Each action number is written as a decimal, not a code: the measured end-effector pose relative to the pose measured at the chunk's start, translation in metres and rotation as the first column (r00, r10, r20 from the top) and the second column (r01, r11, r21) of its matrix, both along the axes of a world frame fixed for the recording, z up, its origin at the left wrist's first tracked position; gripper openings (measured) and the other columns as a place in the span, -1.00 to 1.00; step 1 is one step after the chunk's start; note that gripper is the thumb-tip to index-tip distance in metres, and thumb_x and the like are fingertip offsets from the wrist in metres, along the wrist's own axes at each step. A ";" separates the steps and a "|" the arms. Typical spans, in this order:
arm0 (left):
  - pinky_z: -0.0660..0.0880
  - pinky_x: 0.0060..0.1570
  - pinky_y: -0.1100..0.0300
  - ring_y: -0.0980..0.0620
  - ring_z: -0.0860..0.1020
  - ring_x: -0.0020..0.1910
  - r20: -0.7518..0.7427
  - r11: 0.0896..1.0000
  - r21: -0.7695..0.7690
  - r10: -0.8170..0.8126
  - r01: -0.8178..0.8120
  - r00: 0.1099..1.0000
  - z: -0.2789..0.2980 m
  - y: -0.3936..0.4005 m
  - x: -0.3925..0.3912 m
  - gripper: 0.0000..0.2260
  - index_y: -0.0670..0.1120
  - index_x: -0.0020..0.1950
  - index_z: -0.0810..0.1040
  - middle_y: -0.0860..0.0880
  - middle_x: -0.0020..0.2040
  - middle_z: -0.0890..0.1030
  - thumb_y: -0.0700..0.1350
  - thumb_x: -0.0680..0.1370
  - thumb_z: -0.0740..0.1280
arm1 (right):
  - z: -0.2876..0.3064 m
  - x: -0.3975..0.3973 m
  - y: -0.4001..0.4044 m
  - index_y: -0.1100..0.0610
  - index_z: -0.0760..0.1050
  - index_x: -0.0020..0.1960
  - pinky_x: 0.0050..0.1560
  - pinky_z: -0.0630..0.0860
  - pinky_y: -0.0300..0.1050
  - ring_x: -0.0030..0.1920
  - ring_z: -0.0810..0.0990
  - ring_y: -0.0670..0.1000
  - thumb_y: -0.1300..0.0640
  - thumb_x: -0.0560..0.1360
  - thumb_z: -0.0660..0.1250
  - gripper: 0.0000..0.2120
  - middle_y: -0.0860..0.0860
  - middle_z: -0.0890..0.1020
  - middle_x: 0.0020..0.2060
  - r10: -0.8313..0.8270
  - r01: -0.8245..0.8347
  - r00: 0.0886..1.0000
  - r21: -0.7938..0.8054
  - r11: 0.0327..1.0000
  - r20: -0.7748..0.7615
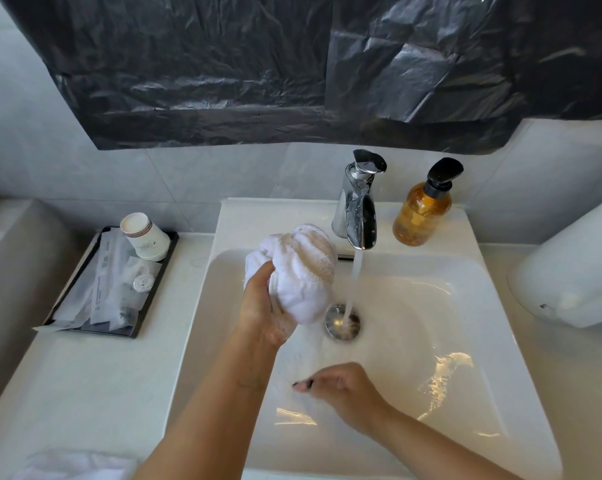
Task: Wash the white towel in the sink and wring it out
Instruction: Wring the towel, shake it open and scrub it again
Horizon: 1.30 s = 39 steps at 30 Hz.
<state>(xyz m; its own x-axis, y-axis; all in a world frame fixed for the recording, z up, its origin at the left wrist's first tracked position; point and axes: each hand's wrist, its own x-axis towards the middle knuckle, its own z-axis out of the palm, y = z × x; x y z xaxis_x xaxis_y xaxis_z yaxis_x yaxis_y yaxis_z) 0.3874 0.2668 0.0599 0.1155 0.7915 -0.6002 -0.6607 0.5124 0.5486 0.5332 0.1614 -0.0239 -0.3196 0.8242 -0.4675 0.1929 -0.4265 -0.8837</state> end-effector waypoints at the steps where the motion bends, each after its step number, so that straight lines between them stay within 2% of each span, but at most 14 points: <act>1: 0.39 0.36 -0.21 -0.23 0.54 0.30 0.009 1.000 0.003 0.003 -0.003 1.000 -0.002 0.000 0.000 -0.57 -0.22 0.36 0.53 -0.26 0.26 0.59 0.00 0.59 0.25 | -0.003 -0.004 -0.003 0.17 0.72 -0.06 0.16 0.52 -0.27 0.07 0.67 -0.13 0.18 0.45 0.41 -0.86 -0.03 0.73 -0.07 0.045 -0.045 0.999 0.000 0.999 0.008; 4: 0.44 0.31 -0.13 -0.21 0.58 0.23 0.008 1.000 0.001 0.021 -0.021 1.000 -0.002 -0.003 0.003 -0.62 -0.20 0.31 0.57 -0.23 0.15 0.64 0.00 0.61 0.23 | -0.002 -0.009 0.012 0.09 0.73 -0.16 0.03 0.48 -0.28 -0.10 0.64 -0.20 0.13 0.42 0.41 -0.88 -0.05 0.74 -0.15 -0.156 0.154 0.986 0.033 0.987 0.059; 7: 0.52 0.12 -0.05 -0.19 0.60 0.12 -0.014 1.000 0.000 0.005 -0.005 1.000 -0.006 -0.009 0.007 -0.61 -0.21 0.31 0.55 -0.22 0.09 0.63 -0.01 0.60 0.22 | 0.012 -0.004 0.031 0.14 0.69 -0.26 -0.04 0.51 -0.10 -0.18 0.63 -0.02 0.09 0.38 0.40 -0.85 0.08 0.72 -0.24 -0.535 0.535 0.844 -0.004 0.845 0.023; 10: 0.55 0.10 -0.06 -0.23 0.60 0.16 -0.066 1.000 -0.012 -0.026 0.025 0.997 -0.009 -0.016 0.013 -0.59 -0.25 0.34 0.52 -0.23 0.08 0.65 -0.03 0.59 0.23 | 0.031 0.015 0.038 0.27 0.63 -0.05 0.02 0.58 0.05 -0.09 0.70 0.16 0.20 0.57 0.24 -0.78 0.18 0.72 -0.12 -0.668 0.650 0.738 -0.162 0.742 -0.099; 12: 0.51 0.23 -0.12 -0.23 0.60 0.21 -0.129 0.999 -0.024 -0.028 0.026 0.991 -0.010 -0.021 0.019 -0.61 -0.22 0.31 0.55 -0.22 0.11 0.66 -0.05 0.56 0.30 | 0.046 0.029 0.045 0.19 0.57 0.09 0.02 0.57 0.10 -0.06 0.68 0.17 0.02 0.61 0.22 -0.73 0.15 0.70 -0.04 -0.695 0.637 0.679 -0.282 0.718 -0.237; 15: 0.59 0.09 -0.11 -0.19 0.65 0.12 -0.185 0.999 -0.033 -0.016 0.010 0.983 -0.007 -0.027 0.032 -0.52 -0.19 0.30 0.55 -0.22 0.13 0.67 -0.09 0.41 0.49 | 0.068 0.038 0.066 0.02 0.58 0.18 0.07 0.52 0.15 0.04 0.63 0.19 -0.23 0.53 0.26 -0.60 0.16 0.66 0.10 -0.647 0.510 0.678 -0.410 0.756 -0.350; 18: 0.53 0.19 -0.26 -0.25 0.62 0.17 -0.233 0.997 0.052 -0.044 0.057 0.971 0.002 -0.034 0.048 -0.59 -0.16 0.29 0.55 -0.26 0.16 0.64 -0.15 0.46 0.48 | 0.078 0.038 0.084 0.02 0.56 0.26 0.18 0.51 0.28 0.07 0.67 0.23 -0.17 0.47 0.38 -0.57 0.17 0.68 0.09 -0.506 0.429 0.807 -0.288 0.856 -0.305; 23: 0.61 0.07 -0.16 -0.20 0.64 0.13 -0.453 0.977 0.189 0.002 0.094 0.891 0.018 -0.035 0.060 -0.78 -0.13 0.17 0.60 -0.19 0.11 0.67 -0.07 0.57 0.40 | 0.079 0.056 0.092 0.10 0.59 0.18 0.14 0.53 0.34 0.04 0.67 0.27 -0.24 0.40 0.40 -0.48 0.20 0.69 0.02 -0.514 0.445 0.834 -0.306 0.842 -0.200; 24: 0.64 0.00 -0.12 -0.16 0.67 0.05 -0.567 0.972 0.207 0.025 0.112 0.823 0.022 -0.034 0.058 -0.76 -0.12 0.09 0.61 -0.16 0.02 0.70 0.02 0.54 0.42 | 0.080 0.061 0.094 0.08 0.59 0.17 0.11 0.57 0.25 0.02 0.68 0.23 -0.29 0.35 0.40 -0.45 0.16 0.70 0.01 -0.510 0.463 0.851 -0.278 0.841 -0.125; 26: 0.64 -0.10 -0.05 -0.06 0.70 -0.17 -0.854 0.954 0.195 0.050 0.228 0.518 0.028 -0.035 0.051 -0.62 -0.14 -0.12 0.57 -0.05 -0.28 0.70 0.20 0.47 0.40 | 0.081 0.071 0.099 0.09 0.57 0.13 -0.04 0.60 0.02 -0.01 0.66 0.17 -0.30 0.36 0.38 -0.46 0.10 0.68 0.01 -0.492 0.496 0.868 -0.165 0.853 0.067; 28: 0.59 -0.18 0.04 0.03 0.65 -0.32 -0.973 0.950 0.123 0.058 0.287 0.224 0.033 -0.036 0.043 -0.51 -0.18 -0.21 0.54 0.03 -0.45 0.64 0.28 0.49 0.34 | 0.090 0.082 0.101 0.12 0.54 0.05 -0.14 0.51 -0.07 -0.04 0.60 0.15 -0.23 0.47 0.32 -0.58 0.11 0.63 -0.01 -0.427 0.442 0.856 0.018 0.897 0.292; 29: 0.57 -0.21 0.07 0.05 0.62 -0.36 -0.983 0.955 0.112 0.067 0.274 0.168 0.034 -0.035 0.038 -0.49 -0.19 -0.23 0.55 0.03 -0.47 0.63 0.29 0.49 0.33 | 0.093 0.089 0.101 0.18 0.56 -0.01 -0.12 0.48 -0.05 -0.05 0.57 0.17 -0.18 0.53 0.28 -0.61 0.14 0.62 -0.04 -0.363 0.351 0.842 0.104 0.930 0.400; 33: 0.51 -0.22 0.03 -0.06 0.57 -0.30 -0.950 0.969 0.199 0.153 0.147 0.272 0.026 -0.025 0.019 -0.51 -0.20 -0.18 0.54 -0.04 -0.35 0.61 0.25 0.37 0.43 | 0.101 0.104 0.092 0.13 0.42 -0.33 -0.15 0.37 -0.06 -0.12 0.54 0.17 -0.06 0.62 0.16 -0.58 0.10 0.55 -0.27 -0.261 0.097 0.731 0.283 0.954 0.630; 39: 0.36 -0.29 0.09 -0.05 0.43 -0.30 -0.937 0.931 0.246 0.157 0.270 0.312 0.015 -0.018 0.017 -0.86 -0.20 -0.13 0.48 -0.07 -0.31 0.51 -0.17 0.52 0.39 | 0.109 0.094 0.092 0.06 0.15 -0.41 -0.36 0.14 -0.14 -0.39 0.21 -0.06 0.12 0.61 0.24 -0.54 -0.06 0.25 -0.48 -0.411 0.219 0.833 0.462 0.859 0.370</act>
